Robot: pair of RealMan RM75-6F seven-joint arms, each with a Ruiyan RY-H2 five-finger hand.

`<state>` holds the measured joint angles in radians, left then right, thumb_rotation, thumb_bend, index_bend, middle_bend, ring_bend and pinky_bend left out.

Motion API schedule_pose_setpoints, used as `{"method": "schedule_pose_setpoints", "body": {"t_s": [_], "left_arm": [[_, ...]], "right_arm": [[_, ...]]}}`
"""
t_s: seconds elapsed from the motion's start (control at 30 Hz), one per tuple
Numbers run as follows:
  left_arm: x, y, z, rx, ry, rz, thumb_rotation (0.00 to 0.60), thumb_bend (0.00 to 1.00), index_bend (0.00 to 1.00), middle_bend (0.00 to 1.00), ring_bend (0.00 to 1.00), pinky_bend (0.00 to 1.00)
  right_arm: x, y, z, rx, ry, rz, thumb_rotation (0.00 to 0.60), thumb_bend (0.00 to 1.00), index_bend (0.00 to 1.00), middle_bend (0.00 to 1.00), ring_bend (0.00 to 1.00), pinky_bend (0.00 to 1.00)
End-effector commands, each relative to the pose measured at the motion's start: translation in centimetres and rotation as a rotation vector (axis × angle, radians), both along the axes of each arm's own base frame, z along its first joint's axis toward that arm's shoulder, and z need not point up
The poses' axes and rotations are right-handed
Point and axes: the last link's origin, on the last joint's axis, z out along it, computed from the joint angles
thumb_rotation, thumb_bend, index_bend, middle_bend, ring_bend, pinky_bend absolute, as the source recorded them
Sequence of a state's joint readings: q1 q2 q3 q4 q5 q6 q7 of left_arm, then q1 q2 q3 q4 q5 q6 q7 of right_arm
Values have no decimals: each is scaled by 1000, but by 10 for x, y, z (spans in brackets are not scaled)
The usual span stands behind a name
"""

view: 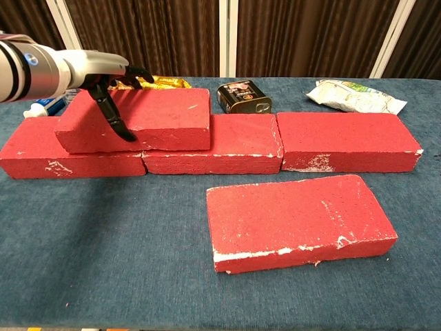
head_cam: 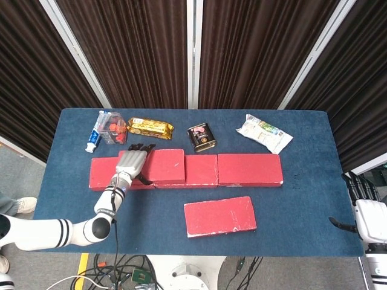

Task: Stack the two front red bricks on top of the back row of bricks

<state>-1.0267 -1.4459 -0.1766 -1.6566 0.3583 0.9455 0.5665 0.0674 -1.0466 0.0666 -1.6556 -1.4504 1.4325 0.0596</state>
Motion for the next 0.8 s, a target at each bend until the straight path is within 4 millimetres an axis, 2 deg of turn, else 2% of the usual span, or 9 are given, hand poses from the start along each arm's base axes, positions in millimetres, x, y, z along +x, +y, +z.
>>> {"method": "schedule_pose_setpoints", "body": {"t_s": [0.03, 0.8], "left_arm": [[0, 0, -1, -1, 3, -1, 600, 0, 0, 186, 0, 0], [-7, -3, -4, -5, 4, 1, 600, 0, 0, 183, 0, 0]], "right_arm": [[0, 0, 0, 0, 0, -1, 600, 13, 0, 0, 0, 0], [-4, 3, 3, -8, 2, -15, 600, 14, 0, 0, 0, 0]]}}
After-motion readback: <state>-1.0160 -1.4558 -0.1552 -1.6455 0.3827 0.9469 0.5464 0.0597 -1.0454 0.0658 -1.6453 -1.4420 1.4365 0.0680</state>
